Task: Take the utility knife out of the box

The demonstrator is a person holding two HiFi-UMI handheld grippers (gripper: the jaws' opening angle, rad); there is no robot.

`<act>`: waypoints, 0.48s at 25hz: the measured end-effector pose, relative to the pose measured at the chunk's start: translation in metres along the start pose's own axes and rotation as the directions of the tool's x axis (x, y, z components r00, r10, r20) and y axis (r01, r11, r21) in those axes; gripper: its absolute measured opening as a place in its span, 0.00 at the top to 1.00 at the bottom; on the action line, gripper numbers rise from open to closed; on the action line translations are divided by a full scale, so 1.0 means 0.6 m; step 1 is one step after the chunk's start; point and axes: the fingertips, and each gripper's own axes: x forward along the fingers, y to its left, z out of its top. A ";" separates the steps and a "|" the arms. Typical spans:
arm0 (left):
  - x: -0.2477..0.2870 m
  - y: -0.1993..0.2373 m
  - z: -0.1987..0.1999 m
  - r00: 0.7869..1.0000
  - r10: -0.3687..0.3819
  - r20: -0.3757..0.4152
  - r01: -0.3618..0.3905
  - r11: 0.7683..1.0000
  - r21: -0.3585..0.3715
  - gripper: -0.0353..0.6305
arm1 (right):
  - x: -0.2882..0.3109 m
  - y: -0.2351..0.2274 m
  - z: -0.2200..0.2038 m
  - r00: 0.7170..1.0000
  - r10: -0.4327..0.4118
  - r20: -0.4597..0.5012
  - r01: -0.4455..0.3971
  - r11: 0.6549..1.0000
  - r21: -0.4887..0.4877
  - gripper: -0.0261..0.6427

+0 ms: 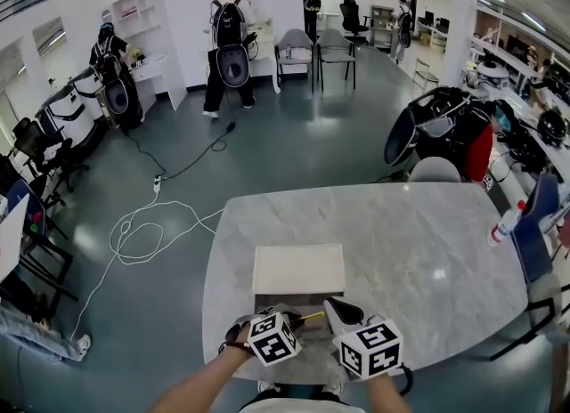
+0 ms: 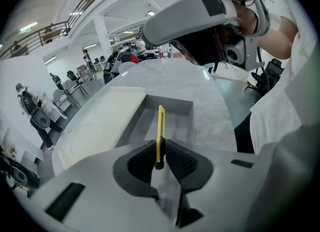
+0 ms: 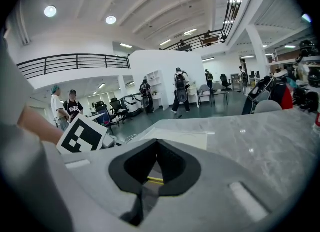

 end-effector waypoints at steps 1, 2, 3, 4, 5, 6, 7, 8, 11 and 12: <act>-0.004 0.001 0.003 1.000 0.005 0.012 -0.005 1.000 -0.007 0.86 | -0.001 0.000 0.001 1.000 -0.004 0.004 0.004 1.000 0.000 0.95; -0.009 0.003 0.007 1.000 0.012 0.025 -0.012 1.000 -0.016 0.86 | -0.002 0.001 0.002 1.000 -0.007 0.009 0.007 1.000 0.000 0.95; -0.015 0.005 0.010 0.999 0.022 0.039 -0.021 0.999 -0.026 0.86 | -0.004 0.002 0.004 1.000 -0.010 0.013 0.010 1.000 -0.001 0.95; -0.022 0.008 0.015 0.998 0.032 0.054 -0.030 0.999 -0.039 0.86 | -0.007 0.003 0.006 1.000 -0.012 0.017 0.013 1.000 -0.003 0.95; -0.030 0.013 0.020 0.997 0.044 0.070 -0.041 0.998 -0.056 0.86 | -0.009 0.004 0.010 1.000 -0.015 0.021 0.015 1.000 -0.004 0.95; -0.038 0.018 0.026 0.994 0.058 0.087 -0.052 0.996 -0.075 0.86 | -0.012 0.004 0.014 1.000 -0.018 0.024 0.018 1.000 -0.005 0.95; -0.046 0.024 0.032 0.992 0.074 0.105 -0.064 0.993 -0.097 0.86 | -0.015 0.004 0.018 0.999 -0.019 0.029 0.019 1.000 -0.006 0.95; -0.054 0.030 0.037 0.989 0.090 0.121 -0.075 0.990 -0.119 0.86 | -0.017 0.005 0.022 0.999 -0.019 0.034 0.019 1.000 -0.006 0.95; -0.075 0.046 0.047 0.977 0.140 0.159 -0.110 0.977 -0.184 0.86 | -0.023 0.007 0.033 0.999 -0.015 0.047 0.016 1.000 -0.009 0.95; -0.081 0.050 0.048 0.973 0.156 0.168 -0.121 0.972 -0.203 0.86 | -0.024 0.008 0.036 0.999 -0.014 0.051 0.015 1.000 -0.011 0.95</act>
